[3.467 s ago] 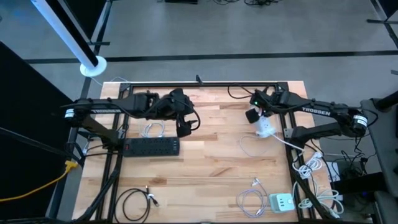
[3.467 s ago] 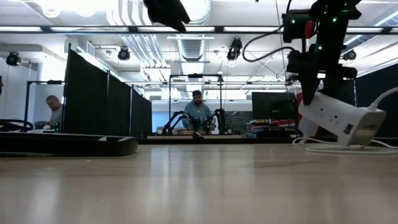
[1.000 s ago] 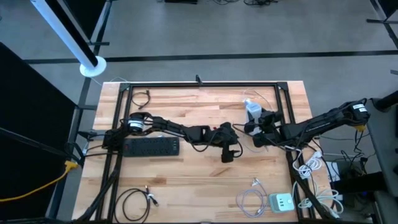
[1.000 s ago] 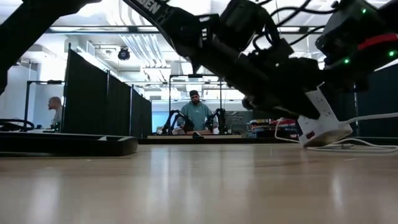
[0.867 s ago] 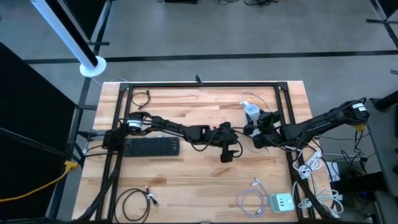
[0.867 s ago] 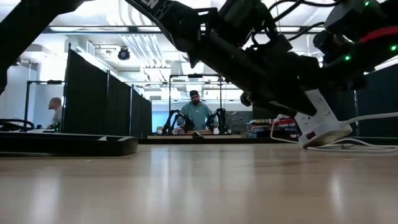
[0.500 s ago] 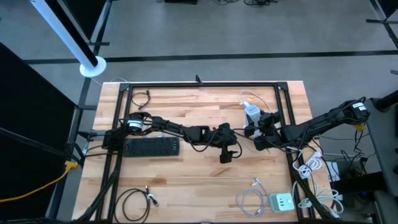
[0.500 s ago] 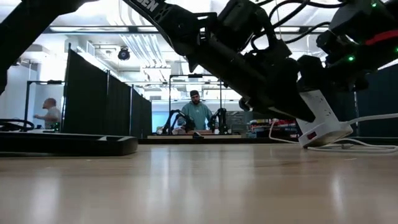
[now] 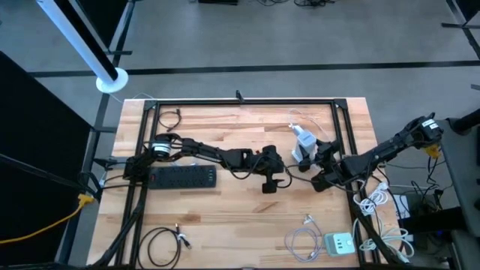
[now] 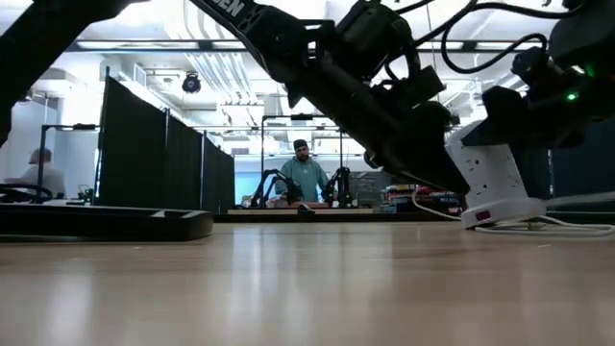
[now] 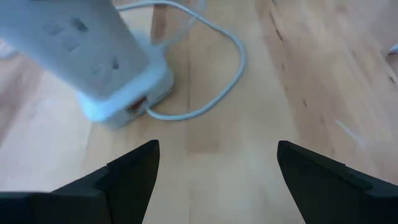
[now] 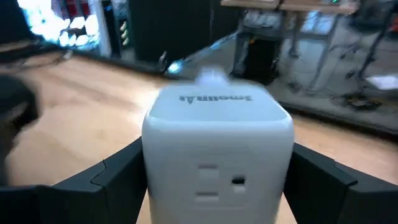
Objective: Insert USB
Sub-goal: Insert the white charger adapter into the top white outlet extension
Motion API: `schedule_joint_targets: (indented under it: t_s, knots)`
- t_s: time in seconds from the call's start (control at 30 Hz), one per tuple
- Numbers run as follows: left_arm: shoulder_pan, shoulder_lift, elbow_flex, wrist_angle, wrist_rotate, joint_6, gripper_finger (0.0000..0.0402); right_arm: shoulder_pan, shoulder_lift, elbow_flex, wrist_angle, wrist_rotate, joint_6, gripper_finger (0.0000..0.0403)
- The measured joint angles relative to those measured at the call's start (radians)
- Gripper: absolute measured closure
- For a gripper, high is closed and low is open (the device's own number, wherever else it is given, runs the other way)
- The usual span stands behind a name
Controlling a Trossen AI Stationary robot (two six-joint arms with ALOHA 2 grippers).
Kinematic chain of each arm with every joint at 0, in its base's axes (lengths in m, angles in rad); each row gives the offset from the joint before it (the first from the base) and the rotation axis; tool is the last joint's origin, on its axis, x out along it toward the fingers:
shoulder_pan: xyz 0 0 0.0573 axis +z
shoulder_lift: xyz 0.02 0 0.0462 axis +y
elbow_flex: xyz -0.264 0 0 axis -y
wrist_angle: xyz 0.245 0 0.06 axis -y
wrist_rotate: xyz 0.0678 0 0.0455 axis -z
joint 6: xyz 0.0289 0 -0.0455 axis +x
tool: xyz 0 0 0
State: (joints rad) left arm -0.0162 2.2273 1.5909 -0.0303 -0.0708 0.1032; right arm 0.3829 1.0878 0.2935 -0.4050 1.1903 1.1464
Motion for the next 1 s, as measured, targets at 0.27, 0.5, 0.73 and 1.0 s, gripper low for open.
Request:
schedule_joint_targets:
  t_s: [0.27, 0.5, 0.73, 1.0]
  knots:
    - [0.021, -0.038, -0.001, -0.076, -0.026, 0.061, 0.0089, 0.019, -0.013, 0.016, -0.023, -0.032, -0.026, 0.0109]
    - [0.027, -0.044, -0.001, -0.161, -0.045, 0.088, 0.0089, 0.017, -0.013, 0.086, -0.044, -0.173, -0.086, 0.0109]
    - [0.026, -0.044, -0.001, -0.189, -0.051, 0.088, 0.0089, 0.018, -0.005, 0.149, -0.197, -0.407, -0.072, 0.007]
    - [0.026, -0.052, -0.003, -0.225, -0.092, 0.098, 0.0089, 0.001, -0.011, 0.181, -0.201, -0.488, -0.071, 0.0047]
